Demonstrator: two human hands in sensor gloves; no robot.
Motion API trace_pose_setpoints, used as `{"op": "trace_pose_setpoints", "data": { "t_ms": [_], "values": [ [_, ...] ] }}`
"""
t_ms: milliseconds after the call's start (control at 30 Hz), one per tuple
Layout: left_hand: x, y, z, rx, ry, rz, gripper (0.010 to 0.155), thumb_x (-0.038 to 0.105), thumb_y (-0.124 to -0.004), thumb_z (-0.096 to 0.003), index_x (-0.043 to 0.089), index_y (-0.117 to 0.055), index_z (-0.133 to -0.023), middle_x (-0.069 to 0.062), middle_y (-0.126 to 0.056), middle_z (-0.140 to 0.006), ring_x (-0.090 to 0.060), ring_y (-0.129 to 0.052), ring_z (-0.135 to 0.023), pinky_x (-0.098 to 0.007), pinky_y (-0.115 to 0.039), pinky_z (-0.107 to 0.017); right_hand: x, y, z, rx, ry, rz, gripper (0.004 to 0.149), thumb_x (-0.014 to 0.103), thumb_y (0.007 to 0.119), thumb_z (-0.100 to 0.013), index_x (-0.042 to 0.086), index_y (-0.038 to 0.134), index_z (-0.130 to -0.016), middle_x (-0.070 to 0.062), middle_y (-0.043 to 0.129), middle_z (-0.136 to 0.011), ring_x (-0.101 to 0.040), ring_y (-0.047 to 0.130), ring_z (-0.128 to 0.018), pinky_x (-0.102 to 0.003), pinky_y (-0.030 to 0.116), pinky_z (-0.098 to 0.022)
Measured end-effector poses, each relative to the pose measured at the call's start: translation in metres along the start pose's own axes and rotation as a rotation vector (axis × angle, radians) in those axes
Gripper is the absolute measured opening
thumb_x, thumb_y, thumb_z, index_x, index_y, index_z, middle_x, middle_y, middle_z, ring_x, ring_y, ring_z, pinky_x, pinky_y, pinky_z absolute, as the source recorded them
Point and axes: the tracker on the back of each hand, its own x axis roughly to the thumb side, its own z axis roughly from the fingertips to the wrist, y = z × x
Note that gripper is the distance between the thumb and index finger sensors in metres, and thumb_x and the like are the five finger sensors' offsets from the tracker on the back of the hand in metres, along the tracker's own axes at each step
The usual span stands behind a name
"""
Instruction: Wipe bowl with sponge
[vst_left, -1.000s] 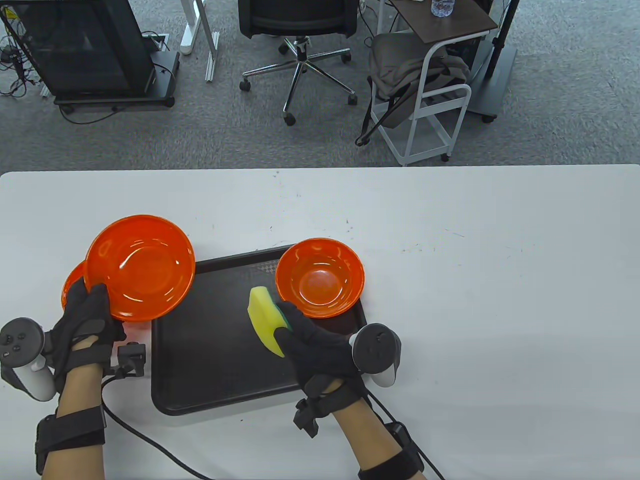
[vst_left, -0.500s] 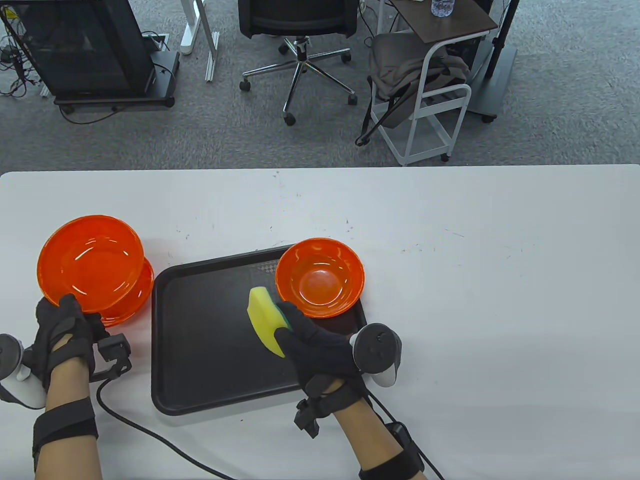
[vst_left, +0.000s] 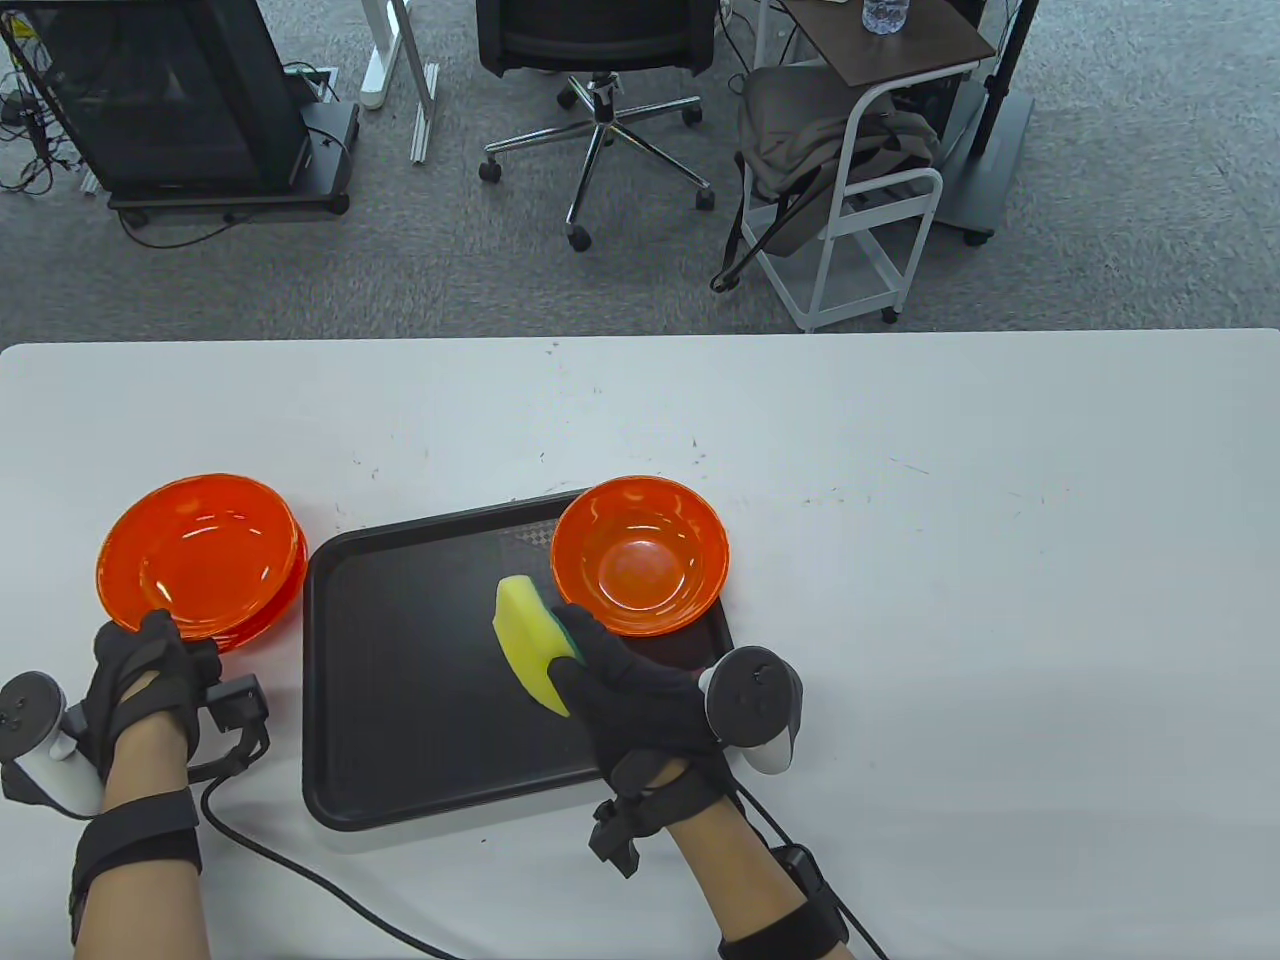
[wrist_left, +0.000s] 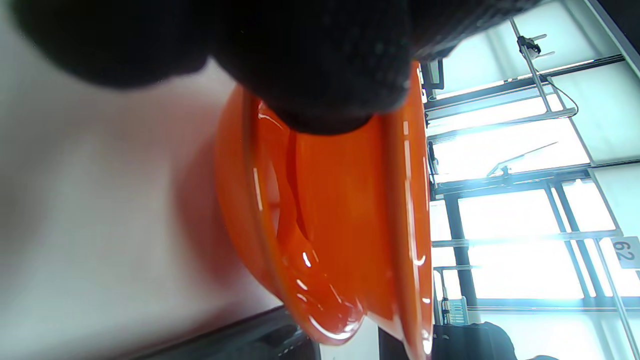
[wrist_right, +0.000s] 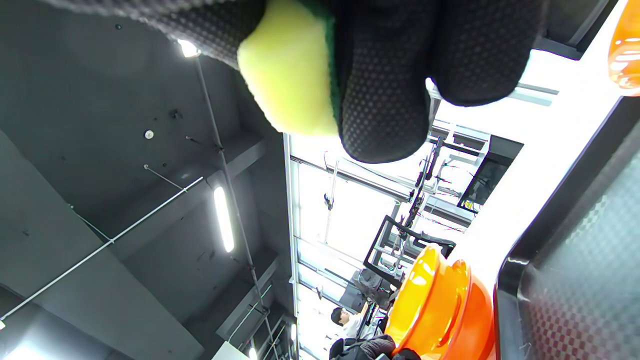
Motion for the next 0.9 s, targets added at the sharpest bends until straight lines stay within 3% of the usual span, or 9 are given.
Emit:
{"op": "trace_pose_setpoints", "data": {
  "t_ms": [533,900],
  "values": [
    [-0.0065,0.0040,0.0008,0.039,0.058,-0.110,0.074,0.047,-0.075,-0.0527,0.016,-0.036,-0.107,-0.005,-0.093,-0.053,-0.007,-0.097,-0.014,-0.026,-0.090,-0.012,0.0015,-0.0017,0.0005,0.009,-0.003,-0.004,0.053,0.035,0.069,-0.064,0.000,0.049,-0.099,-0.027,0.082,-0.088,-0.032,0.099,-0.063,-0.056,0.078,-0.051],
    [0.0016,0.0058,0.0066,-0.071,0.092,-0.245,0.085,0.058,-0.076,-0.0516,0.020,-0.025,-0.108,-0.013,-0.085,-0.068,-0.014,-0.098,-0.029,-0.032,-0.090,-0.021,0.0038,-0.0073,0.0008,-0.001,-0.010,-0.005,0.053,0.035,0.069,-0.064,0.000,0.049,-0.099,-0.027,0.082,-0.088,-0.032,0.099,-0.063,-0.056,0.078,-0.051]
  ]
}}
